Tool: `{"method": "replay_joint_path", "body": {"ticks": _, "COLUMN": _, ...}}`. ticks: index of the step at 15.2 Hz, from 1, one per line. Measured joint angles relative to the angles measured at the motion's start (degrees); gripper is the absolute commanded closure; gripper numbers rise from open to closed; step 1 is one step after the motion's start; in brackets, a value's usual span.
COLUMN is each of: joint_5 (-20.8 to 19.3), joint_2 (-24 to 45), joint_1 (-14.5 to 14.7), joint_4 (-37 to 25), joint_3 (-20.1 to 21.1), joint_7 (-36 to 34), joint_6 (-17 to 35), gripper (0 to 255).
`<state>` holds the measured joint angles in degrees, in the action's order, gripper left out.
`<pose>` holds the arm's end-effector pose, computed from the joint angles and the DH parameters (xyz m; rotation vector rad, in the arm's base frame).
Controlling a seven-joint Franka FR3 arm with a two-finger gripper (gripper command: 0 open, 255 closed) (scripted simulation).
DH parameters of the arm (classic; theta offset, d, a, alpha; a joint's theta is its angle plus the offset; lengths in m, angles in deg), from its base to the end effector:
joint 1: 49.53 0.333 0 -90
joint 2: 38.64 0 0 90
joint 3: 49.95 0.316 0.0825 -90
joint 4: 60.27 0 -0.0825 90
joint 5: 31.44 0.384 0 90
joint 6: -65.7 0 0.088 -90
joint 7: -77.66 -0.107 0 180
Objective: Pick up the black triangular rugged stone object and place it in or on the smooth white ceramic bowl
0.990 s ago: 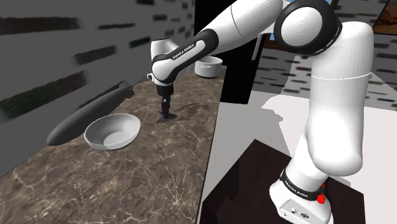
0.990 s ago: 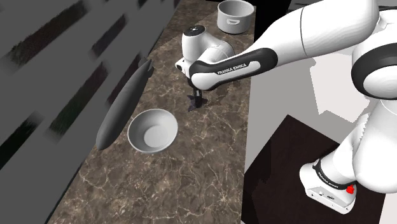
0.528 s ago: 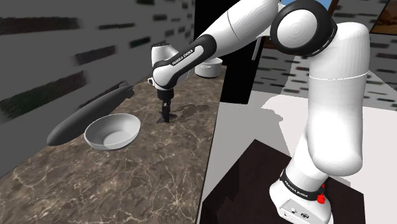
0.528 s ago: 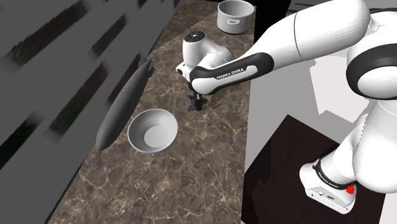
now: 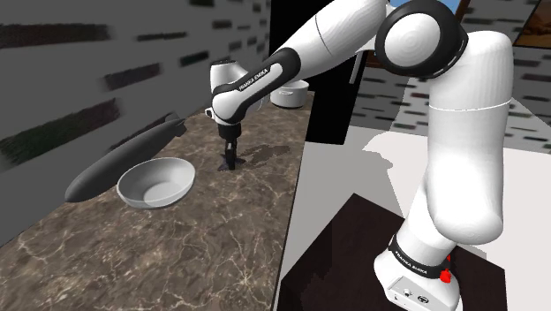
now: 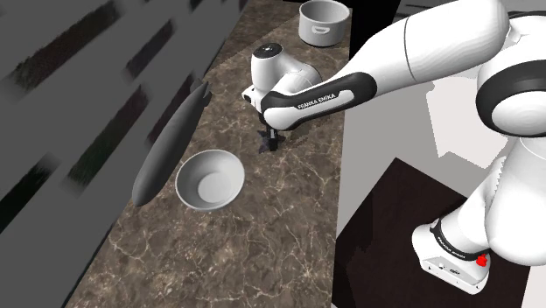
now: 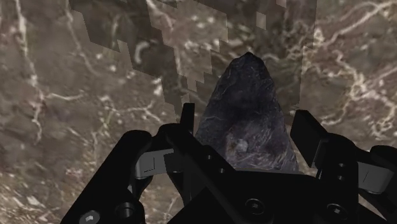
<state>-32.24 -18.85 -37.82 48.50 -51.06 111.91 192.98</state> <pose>0.6113 0.1146 0.3187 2.8863 1.2075 -0.0398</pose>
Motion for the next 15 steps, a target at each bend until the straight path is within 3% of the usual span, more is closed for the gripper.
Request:
{"method": "replay_joint_path", "body": {"ticks": 6, "joint_5": 0.0, "joint_2": -0.1, "joint_1": 0.0, "joint_4": -0.2, "joint_3": 0.0, "joint_7": 0.0, "joint_6": -0.3, "gripper": 255}}
{"method": "replay_joint_path", "body": {"ticks": 15, "joint_5": 0.0, "joint_2": -3.3, "joint_1": 0.1, "joint_4": -2.6, "joint_3": 0.0, "joint_7": 0.0, "joint_6": -5.8, "gripper": 255}}
